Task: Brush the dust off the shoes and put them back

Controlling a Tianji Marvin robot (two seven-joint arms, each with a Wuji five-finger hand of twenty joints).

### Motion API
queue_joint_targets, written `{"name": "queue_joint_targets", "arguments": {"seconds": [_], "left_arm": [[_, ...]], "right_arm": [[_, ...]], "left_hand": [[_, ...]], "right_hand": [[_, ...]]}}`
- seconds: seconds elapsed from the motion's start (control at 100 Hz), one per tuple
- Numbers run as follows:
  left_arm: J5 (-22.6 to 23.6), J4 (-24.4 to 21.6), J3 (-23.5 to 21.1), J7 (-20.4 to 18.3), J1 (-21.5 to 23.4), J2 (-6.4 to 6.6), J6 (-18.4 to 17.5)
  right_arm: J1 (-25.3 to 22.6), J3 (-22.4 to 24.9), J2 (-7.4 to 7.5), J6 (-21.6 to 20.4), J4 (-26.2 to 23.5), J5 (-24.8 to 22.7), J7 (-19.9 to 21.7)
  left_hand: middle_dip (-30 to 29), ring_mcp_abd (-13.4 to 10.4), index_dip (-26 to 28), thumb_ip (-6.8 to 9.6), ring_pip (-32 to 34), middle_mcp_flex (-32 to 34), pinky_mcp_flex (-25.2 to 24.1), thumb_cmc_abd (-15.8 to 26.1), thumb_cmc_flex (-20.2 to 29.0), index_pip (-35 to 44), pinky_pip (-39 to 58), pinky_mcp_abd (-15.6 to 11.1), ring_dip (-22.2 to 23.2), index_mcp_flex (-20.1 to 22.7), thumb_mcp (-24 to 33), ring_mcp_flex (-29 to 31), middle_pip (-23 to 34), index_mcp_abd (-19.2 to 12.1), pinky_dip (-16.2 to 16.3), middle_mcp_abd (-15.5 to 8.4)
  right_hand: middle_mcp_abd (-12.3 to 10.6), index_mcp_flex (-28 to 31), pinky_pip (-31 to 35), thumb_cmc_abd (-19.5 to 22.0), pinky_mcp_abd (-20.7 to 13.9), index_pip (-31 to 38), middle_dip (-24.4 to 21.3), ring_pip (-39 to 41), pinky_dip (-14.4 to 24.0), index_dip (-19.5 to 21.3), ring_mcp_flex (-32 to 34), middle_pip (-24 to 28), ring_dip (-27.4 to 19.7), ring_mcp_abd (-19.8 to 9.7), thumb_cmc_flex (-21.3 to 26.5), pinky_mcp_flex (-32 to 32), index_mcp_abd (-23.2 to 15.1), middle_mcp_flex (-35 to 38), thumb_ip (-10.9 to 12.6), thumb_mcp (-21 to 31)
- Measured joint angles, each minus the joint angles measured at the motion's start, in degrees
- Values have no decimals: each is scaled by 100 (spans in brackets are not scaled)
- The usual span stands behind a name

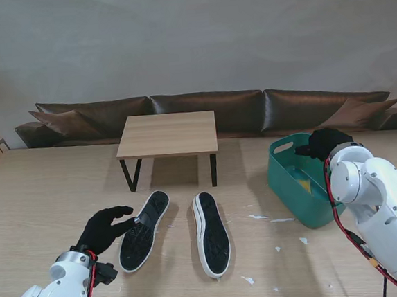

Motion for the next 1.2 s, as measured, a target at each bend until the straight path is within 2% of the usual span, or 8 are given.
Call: {"name": "queue_joint_targets", "arguments": {"seconds": [0.24, 0.51, 0.64, 0.79, 0.88, 1.02, 1.05, 1.2], "left_arm": [[78, -69, -17, -126, -19, 24, 74], [132, -68, 31, -356, -178, 73, 177], [136, -63, 43, -408, -230, 86, 187], [160, -65, 59, -523, -291, 111, 229], [206, -88, 63, -592, -301, 127, 261], [395, -158, 39, -661, -275, 144, 298], [424, -173, 32, -660, -265, 147, 300], [566, -193, 14, -627, -244, 151, 300]], "right_arm": [[-718, 477, -145, -170, -879, 1021, -930], [-1374, 611, -266, -1064, -1428, 1910, -1316], [-1620, 566, -310, -1481, -1580, 2041, -1586], [-1833, 349, -349, -1809, -1609, 2407, -1903], [-1915, 163, -373, -2062, -1548, 2367, -2078], [-1930, -70, -408, -2340, -1243, 2280, -2180], [-1929, -112, -414, -2360, -1165, 2303, -2198], [-1918, -258, -450, -2460, -819, 2523, -2318]], "left_hand": [[0, 0, -7, 0, 0, 0, 0, 0, 0, -6, 0, 0, 0, -61, 0, 0, 0, 0, 0, 0], [0, 0, -7, 0, 0, -69, 0, 0, 0, -27, 0, -1, 0, -95, 0, 0, -9, 0, 0, 0], [0, 0, -10, 0, 0, -136, 0, 0, 0, -39, 0, -1, 0, -148, 0, -3, -13, 0, 0, 0], [0, 0, -24, 0, 0, -169, -1, 0, 0, -49, 0, -1, 0, -160, 0, -44, -13, 0, 0, 0], [0, 0, -51, 0, 0, -222, -3, 0, 0, -85, 0, -3, 0, -226, 0, -45, -24, -14, 0, 0], [-20, -2, -114, 0, -5, -309, -59, 0, -127, -159, 0, -6, 0, -370, 0, -57, -94, -57, 0, -30], [-1, -56, -85, 0, -30, -309, -73, 0, -127, -168, 0, -20, 0, -421, 0, -252, -59, -58, -1, -35], [-2, -123, -107, 0, -64, -554, -135, 0, -238, -182, -2, -78, 0, -540, 12, -192, -64, -60, -1, -93]], "right_hand": [[208, -260, -276, -9, 76, -572, -322, -675, 127, -144, -674, -450, -95, 284, 59, -58, -14, -480, 0, -58], [223, -746, -1596, -23, 162, -1185, -785, -1917, 23, -253, -1821, -1146, -519, 426, 164, -93, -429, -1320, 0, -283], [216, -882, -2212, -23, 163, -1438, -997, -2539, -141, -354, -2108, -1410, -751, 433, 167, -93, -693, -1550, 0, -412], [143, -1097, -2784, -143, 163, -1694, -1125, -3105, -350, -415, -2461, -1619, -976, 436, 308, -99, -846, -1755, 19, -560], [51, -1097, -3005, -106, 163, -1755, -1170, -3368, -367, -417, -2587, -1688, -1040, 381, 305, -99, -979, -1814, 20, -538], [-38, -1164, -3293, -240, 163, -1920, -1195, -3521, -371, -485, -2754, -1767, -1122, 336, 304, -99, -1066, -1960, 20, -546], [-51, -1267, -3369, -350, 163, -1977, -1198, -3543, -371, -488, -2754, -1767, -1130, 335, 304, -99, -1071, -1979, 20, -544], [-69, -1415, -3574, -471, 163, -2022, -1213, -3646, -378, -497, -2810, -1944, -1185, 317, 454, -99, -1102, -2121, 20, -535]]}}
